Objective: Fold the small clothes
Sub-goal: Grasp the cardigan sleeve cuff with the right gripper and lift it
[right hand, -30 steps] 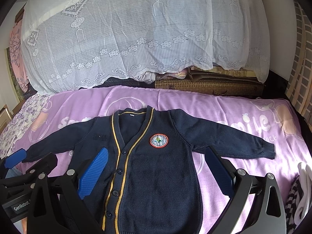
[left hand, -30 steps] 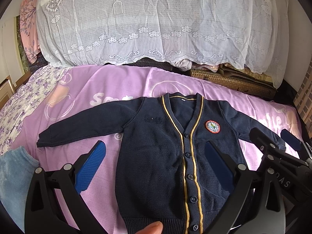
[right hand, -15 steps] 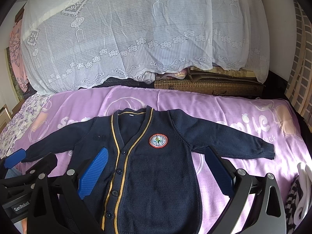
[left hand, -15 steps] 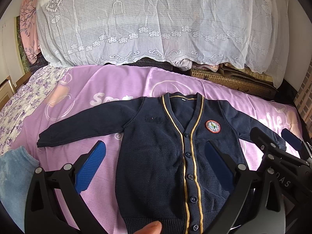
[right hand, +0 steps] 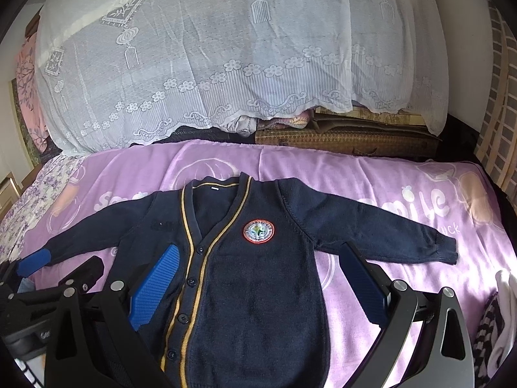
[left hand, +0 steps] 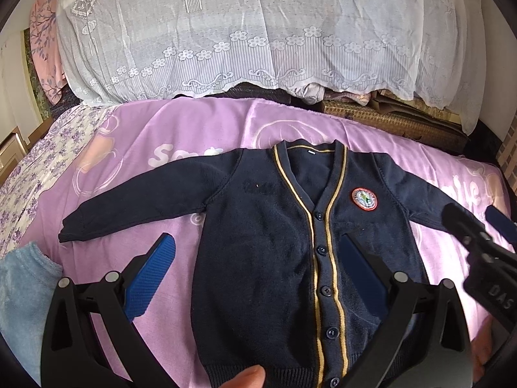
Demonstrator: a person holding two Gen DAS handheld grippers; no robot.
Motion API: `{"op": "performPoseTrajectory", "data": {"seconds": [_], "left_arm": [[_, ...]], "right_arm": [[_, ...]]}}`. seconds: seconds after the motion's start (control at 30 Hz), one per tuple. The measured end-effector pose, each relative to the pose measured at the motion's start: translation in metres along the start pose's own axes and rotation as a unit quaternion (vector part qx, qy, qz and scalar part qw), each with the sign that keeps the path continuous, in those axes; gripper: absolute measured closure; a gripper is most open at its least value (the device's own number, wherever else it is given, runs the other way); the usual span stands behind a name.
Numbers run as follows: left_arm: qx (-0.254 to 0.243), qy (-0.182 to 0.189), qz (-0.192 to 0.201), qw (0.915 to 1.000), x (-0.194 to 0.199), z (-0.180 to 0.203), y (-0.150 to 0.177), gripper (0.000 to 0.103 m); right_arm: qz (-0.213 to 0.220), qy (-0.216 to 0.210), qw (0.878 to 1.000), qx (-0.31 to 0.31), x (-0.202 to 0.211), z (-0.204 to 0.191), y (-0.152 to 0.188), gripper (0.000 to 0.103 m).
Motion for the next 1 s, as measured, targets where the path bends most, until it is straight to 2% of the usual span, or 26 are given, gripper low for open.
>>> {"op": "performPoseTrajectory", "data": {"seconds": [0.1, 0.23, 0.33, 0.43, 0.5, 0.6, 0.67, 0.7, 0.77, 0.83, 0.97, 1.0], "left_arm": [[-0.001, -0.006, -0.015, 0.9999, -0.014, 0.006, 0.004, 0.004], [-0.018, 0.003, -0.017, 0.9997, -0.026, 0.030, 0.015, 0.004], [-0.047, 0.027, -0.027, 0.9982, -0.037, 0.059, 0.029, 0.004], [-0.076, 0.037, -0.038, 0.9957, -0.052, 0.084, 0.045, 0.004], [-0.095, 0.036, -0.055, 0.9933, -0.065, 0.098, 0.059, 0.004], [-0.120, 0.032, -0.088, 0.9883, -0.086, 0.115, 0.081, 0.004], [-0.115, 0.033, -0.076, 0.9899, -0.080, 0.113, 0.082, 0.004], [-0.116, 0.039, -0.076, 0.9896, -0.079, 0.113, 0.083, 0.004], [-0.111, 0.042, -0.075, 0.9900, -0.071, 0.112, 0.082, 0.005], [-0.111, 0.063, -0.062, 0.9898, -0.054, 0.116, 0.079, 0.005], [-0.143, 0.106, -0.034, 0.9835, -0.022, 0.144, 0.082, 0.004], [-0.160, 0.110, -0.033, 0.9805, -0.020, 0.155, 0.087, 0.004]], "right_arm": [[0.010, -0.001, 1.000, -0.005, -0.003, 0.023, 0.005, 0.003], [0.010, 0.012, 0.997, -0.071, -0.017, 0.086, 0.018, 0.003], [0.004, 0.007, 0.991, -0.137, -0.029, 0.138, 0.031, 0.003], [0.004, 0.004, 0.978, -0.210, -0.037, 0.188, 0.042, 0.003], [0.013, 0.007, 0.964, -0.266, -0.038, 0.222, 0.051, 0.004], [0.015, -0.004, 0.935, -0.353, -0.045, 0.269, 0.063, 0.018], [0.022, -0.015, 0.907, -0.419, -0.052, 0.297, 0.075, 0.026], [0.022, -0.018, 0.895, -0.446, -0.056, 0.307, 0.079, 0.033], [0.015, -0.017, 0.870, -0.492, -0.066, 0.324, 0.090, 0.037], [0.018, -0.017, 0.852, -0.523, -0.075, 0.334, 0.097, 0.049], [0.054, -0.013, 0.817, -0.574, -0.086, 0.358, 0.103, 0.061], [0.064, -0.014, 0.807, -0.587, -0.088, 0.365, 0.106, 0.070]]}}
Point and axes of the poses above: each gripper's, at about its wrist camera, not at the fingertips, and x roughly against the way its jaws point, z to its right, y to its underside, the point moved 1 cm from there along -x, roughly the way its jaws point, and after that the axes turned 9 degrees about -y, right-handed, at the moved point
